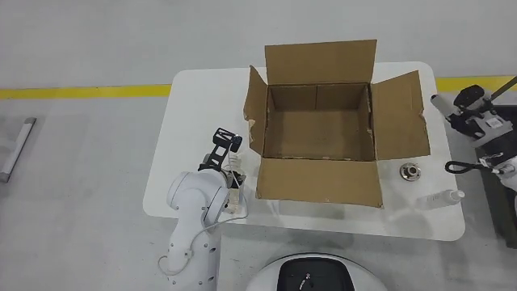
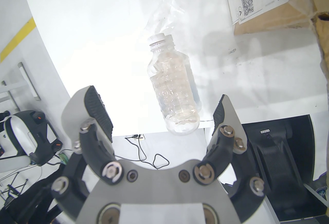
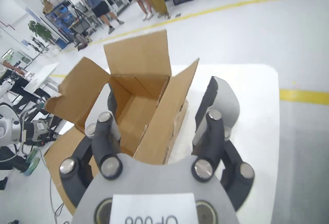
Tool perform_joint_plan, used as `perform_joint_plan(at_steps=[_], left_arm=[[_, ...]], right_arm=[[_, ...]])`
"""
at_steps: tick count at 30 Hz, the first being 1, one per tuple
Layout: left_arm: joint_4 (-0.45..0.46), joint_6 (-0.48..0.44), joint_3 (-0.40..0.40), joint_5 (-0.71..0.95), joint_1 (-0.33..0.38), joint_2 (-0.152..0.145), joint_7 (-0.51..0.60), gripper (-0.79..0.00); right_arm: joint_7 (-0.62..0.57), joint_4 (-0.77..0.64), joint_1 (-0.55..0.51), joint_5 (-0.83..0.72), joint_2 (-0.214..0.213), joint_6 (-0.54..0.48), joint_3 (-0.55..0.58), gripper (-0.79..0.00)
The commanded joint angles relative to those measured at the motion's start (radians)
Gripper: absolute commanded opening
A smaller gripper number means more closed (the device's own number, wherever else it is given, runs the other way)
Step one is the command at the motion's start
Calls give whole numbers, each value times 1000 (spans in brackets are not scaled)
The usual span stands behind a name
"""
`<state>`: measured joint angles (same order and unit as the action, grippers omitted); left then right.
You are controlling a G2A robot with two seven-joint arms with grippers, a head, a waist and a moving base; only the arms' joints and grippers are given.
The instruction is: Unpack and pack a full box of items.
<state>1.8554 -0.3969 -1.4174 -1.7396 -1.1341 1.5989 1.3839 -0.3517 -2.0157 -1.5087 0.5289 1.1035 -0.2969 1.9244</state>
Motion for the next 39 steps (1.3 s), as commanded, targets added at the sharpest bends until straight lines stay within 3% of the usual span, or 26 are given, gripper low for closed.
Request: perform_joint_plan(at_steps=[1,7,9,10,17,22,29,34,39], left_arm=[[0,0,0,0,0,0,0,0],[0,0,0,0,0,0,0,0],[0,0,0,0,0,0,0,0],[0,0,0,0,0,0,0,0],[-1,2,0,2,-3,0,-7,0],[-20,15,-15,68,-16,-4,-14,0],[-101,-13,-63,196,29,-24,27,0],[-177,-8,-34,244,51,-57,31,0],[-177,-8,-34,244,51,-57,31,0]], right_arm=[[74,-43,-21,28,2,-24,29,0],[306,-137,-80,226,12,-40,39,0],[367,-139,-92,288,15,-42,17,-591],[393,-137,-95,311,17,-44,4,-785],[493,-131,-124,487,24,-34,-65,-785],[481,-120,-131,498,27,-27,-86,-785],[465,-113,-131,501,28,-40,-94,-785],[459,-106,-130,500,29,-53,-98,-785],[456,-97,-129,502,30,-66,-103,-785]])
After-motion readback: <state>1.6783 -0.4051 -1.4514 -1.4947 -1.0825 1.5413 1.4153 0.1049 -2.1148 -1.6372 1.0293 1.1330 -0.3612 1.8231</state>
